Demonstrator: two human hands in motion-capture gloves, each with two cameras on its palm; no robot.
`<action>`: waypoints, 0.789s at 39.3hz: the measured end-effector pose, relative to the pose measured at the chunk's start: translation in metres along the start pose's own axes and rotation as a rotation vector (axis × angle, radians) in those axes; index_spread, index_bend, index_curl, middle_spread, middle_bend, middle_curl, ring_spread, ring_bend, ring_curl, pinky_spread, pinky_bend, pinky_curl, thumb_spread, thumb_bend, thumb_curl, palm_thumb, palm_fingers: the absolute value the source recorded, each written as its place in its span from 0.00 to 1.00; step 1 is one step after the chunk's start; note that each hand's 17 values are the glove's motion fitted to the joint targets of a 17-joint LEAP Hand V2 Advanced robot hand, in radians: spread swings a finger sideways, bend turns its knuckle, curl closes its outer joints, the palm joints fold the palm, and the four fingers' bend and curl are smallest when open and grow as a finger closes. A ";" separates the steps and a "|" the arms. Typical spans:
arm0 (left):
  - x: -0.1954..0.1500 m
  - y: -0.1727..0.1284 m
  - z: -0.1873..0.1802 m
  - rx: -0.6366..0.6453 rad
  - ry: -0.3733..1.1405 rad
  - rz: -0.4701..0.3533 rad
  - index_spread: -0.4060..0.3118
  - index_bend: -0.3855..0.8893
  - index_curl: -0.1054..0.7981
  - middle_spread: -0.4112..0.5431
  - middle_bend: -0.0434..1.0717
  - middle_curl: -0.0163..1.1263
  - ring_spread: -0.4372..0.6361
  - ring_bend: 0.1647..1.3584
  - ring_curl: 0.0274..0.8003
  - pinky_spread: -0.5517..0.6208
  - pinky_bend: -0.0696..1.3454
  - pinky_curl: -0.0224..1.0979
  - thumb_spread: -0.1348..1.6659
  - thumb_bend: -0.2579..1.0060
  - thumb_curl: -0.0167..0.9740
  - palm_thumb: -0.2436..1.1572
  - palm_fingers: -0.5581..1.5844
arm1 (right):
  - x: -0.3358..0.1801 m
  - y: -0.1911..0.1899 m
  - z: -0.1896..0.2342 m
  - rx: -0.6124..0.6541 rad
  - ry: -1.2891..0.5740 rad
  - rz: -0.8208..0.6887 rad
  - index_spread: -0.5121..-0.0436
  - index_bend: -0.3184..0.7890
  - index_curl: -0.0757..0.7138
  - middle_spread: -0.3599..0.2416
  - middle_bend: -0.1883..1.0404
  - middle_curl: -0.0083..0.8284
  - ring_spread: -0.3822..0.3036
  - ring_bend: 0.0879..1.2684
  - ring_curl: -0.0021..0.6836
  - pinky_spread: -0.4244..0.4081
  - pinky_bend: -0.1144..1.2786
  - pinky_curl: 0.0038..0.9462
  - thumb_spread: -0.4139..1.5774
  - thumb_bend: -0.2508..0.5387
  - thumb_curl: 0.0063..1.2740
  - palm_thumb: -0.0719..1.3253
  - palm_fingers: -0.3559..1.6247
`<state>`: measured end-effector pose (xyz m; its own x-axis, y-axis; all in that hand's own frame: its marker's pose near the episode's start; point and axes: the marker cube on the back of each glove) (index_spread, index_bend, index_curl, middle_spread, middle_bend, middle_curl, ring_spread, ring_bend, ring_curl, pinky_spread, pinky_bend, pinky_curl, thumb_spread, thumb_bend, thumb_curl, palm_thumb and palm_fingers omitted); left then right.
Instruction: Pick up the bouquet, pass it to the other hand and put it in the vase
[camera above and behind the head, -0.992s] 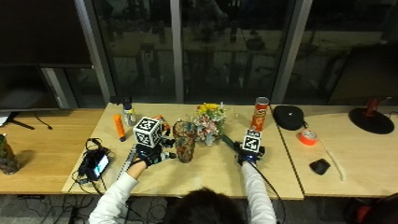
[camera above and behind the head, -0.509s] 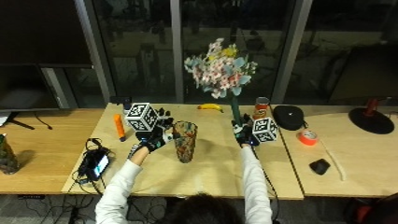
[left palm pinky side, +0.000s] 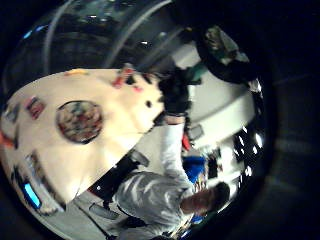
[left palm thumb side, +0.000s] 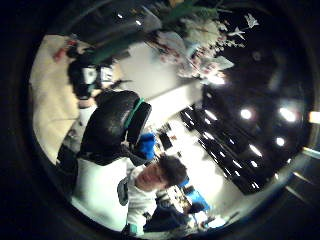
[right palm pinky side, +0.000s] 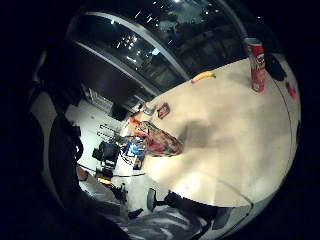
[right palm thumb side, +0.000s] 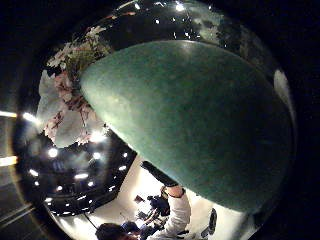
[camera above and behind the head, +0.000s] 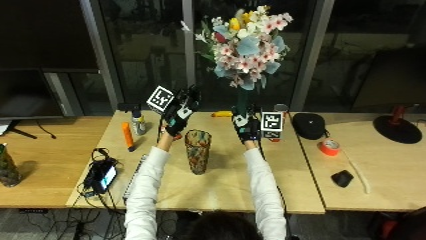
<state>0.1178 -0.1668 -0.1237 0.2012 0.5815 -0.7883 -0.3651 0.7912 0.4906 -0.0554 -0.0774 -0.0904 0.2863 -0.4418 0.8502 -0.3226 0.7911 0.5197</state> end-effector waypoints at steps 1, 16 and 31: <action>-0.002 -0.001 0.002 -0.006 0.062 -0.009 0.61 0.40 0.40 0.78 0.16 0.16 0.84 0.25 0.29 0.83 0.34 0.34 0.62 0.20 0.35 0.40 0.26 | 0.001 0.002 0.002 -0.009 0.007 -0.001 0.62 0.84 0.84 0.34 0.92 0.82 0.30 0.85 0.90 0.28 0.67 0.60 0.77 0.28 0.28 0.68 0.87; 0.001 -0.006 0.017 0.033 0.157 0.044 0.59 0.46 0.47 0.73 0.18 0.18 0.76 0.18 0.27 0.83 0.21 0.30 0.64 0.18 0.33 0.38 0.21 | 0.019 0.023 0.029 -0.075 0.012 -0.010 0.63 0.85 0.91 0.35 0.93 0.83 0.31 0.87 0.91 0.28 0.68 0.62 0.76 0.30 0.27 0.66 0.86; 0.011 -0.020 0.053 0.064 -0.066 -0.062 0.59 0.41 0.46 0.73 0.17 0.17 0.78 0.18 0.28 0.84 0.21 0.31 0.63 0.19 0.34 0.40 0.22 | 0.029 0.038 0.079 -0.059 -0.059 -0.043 0.64 0.82 0.94 0.36 0.94 0.83 0.31 0.88 0.91 0.28 0.69 0.63 0.75 0.32 0.31 0.75 0.85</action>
<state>0.1757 -0.1658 -0.1227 0.2821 0.5407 -0.7925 -0.2921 0.8353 0.4659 -0.1307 -0.0934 -0.0395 0.2450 -0.4987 0.8314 -0.2571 0.7934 0.5517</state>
